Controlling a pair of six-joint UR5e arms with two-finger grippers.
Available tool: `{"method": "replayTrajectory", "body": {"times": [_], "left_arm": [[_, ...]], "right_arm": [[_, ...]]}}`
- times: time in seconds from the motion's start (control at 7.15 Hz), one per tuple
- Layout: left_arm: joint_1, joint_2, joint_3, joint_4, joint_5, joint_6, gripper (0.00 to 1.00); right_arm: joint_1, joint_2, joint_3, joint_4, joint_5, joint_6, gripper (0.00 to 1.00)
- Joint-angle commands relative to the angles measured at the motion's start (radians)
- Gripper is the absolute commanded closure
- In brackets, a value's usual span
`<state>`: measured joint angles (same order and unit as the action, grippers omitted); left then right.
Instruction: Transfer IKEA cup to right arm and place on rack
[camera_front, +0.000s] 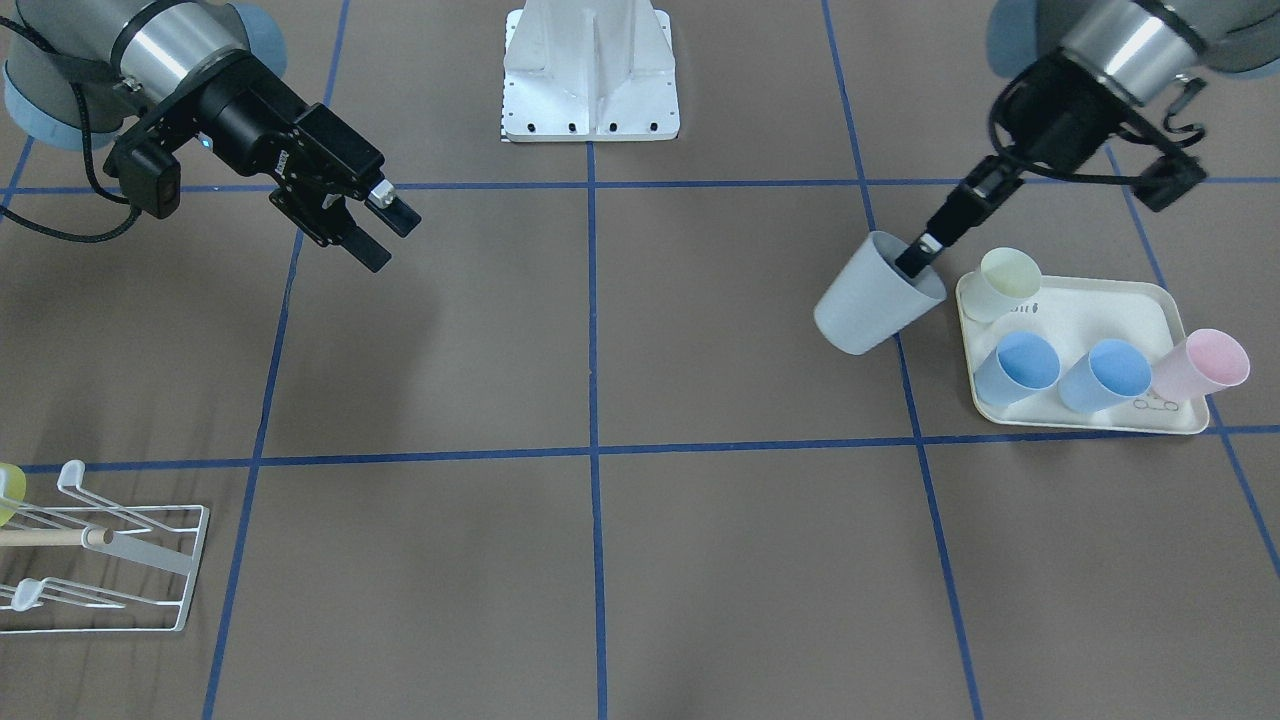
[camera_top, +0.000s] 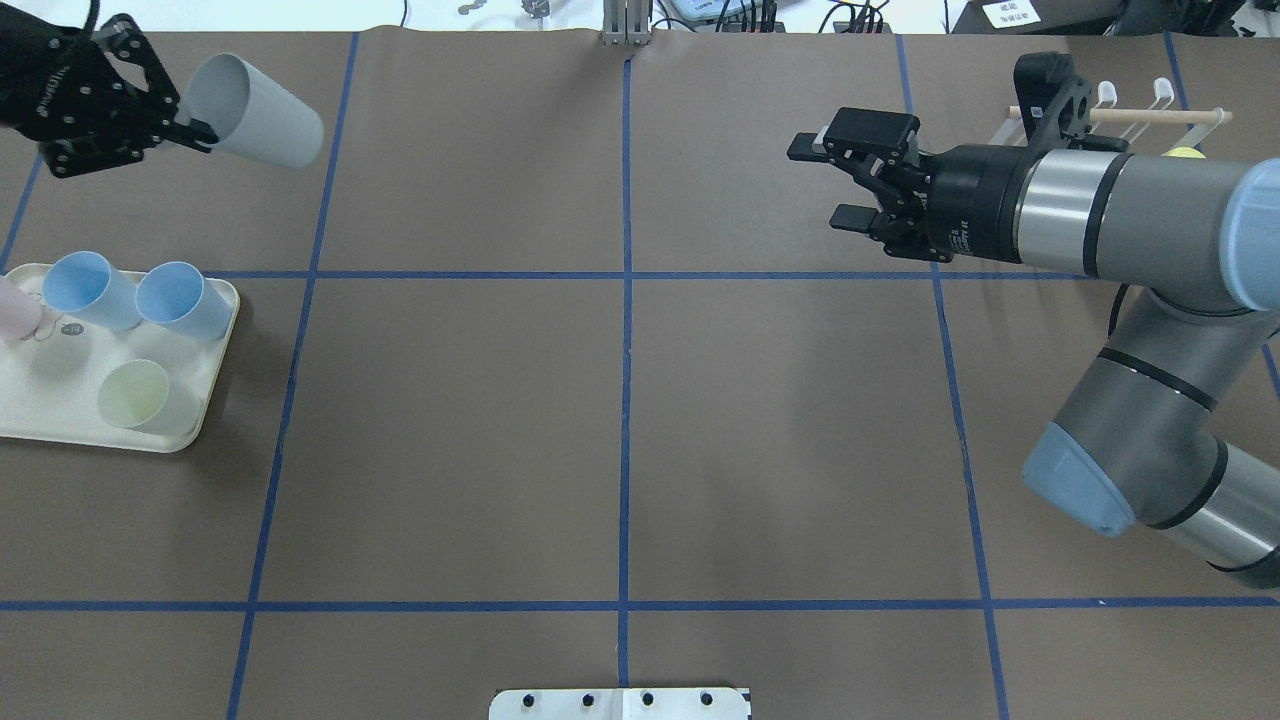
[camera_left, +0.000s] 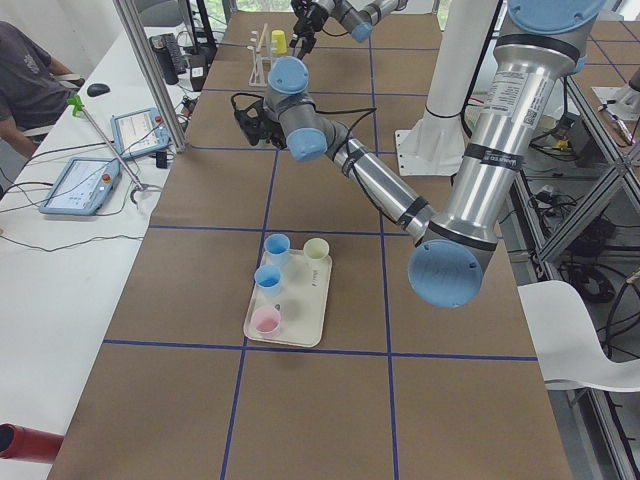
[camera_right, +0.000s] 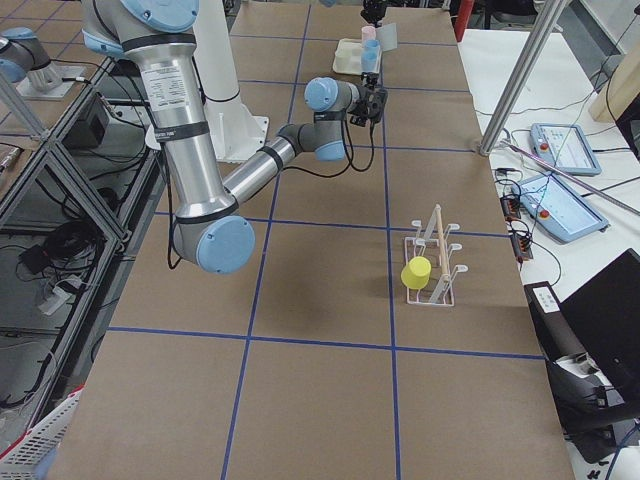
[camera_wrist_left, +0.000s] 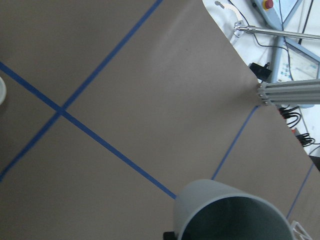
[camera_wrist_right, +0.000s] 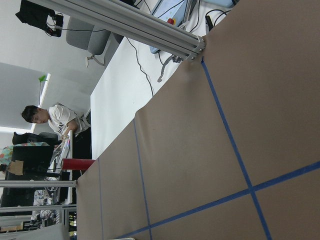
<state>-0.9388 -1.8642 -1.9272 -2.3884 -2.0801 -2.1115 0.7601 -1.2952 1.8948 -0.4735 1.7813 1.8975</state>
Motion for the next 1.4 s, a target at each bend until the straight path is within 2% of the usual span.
{"method": "replayTrajectory", "body": {"times": [0.0,0.28,0.56,0.84,1.26], "left_arm": [[0.188,-0.016,0.034,-0.288,0.296,-0.258,1.00],[0.326,-0.029,0.040,-0.464,0.549,-0.355,1.00],[0.441,-0.073,0.129,-0.695,0.770,-0.403,1.00],[0.494,-0.121,0.169,-0.718,0.830,-0.404,1.00],[0.509,-0.145,0.182,-0.709,0.834,-0.403,1.00]], "right_arm": [[-0.024,0.002,-0.029,0.059,-0.048,0.046,0.00],[-0.042,0.005,-0.036,0.125,-0.065,0.130,0.00],[-0.126,0.010,-0.034,0.191,-0.168,0.164,0.00],[-0.151,0.037,-0.034,0.232,-0.207,0.266,0.00],[-0.174,0.082,-0.055,0.250,-0.262,0.307,0.00]]}}
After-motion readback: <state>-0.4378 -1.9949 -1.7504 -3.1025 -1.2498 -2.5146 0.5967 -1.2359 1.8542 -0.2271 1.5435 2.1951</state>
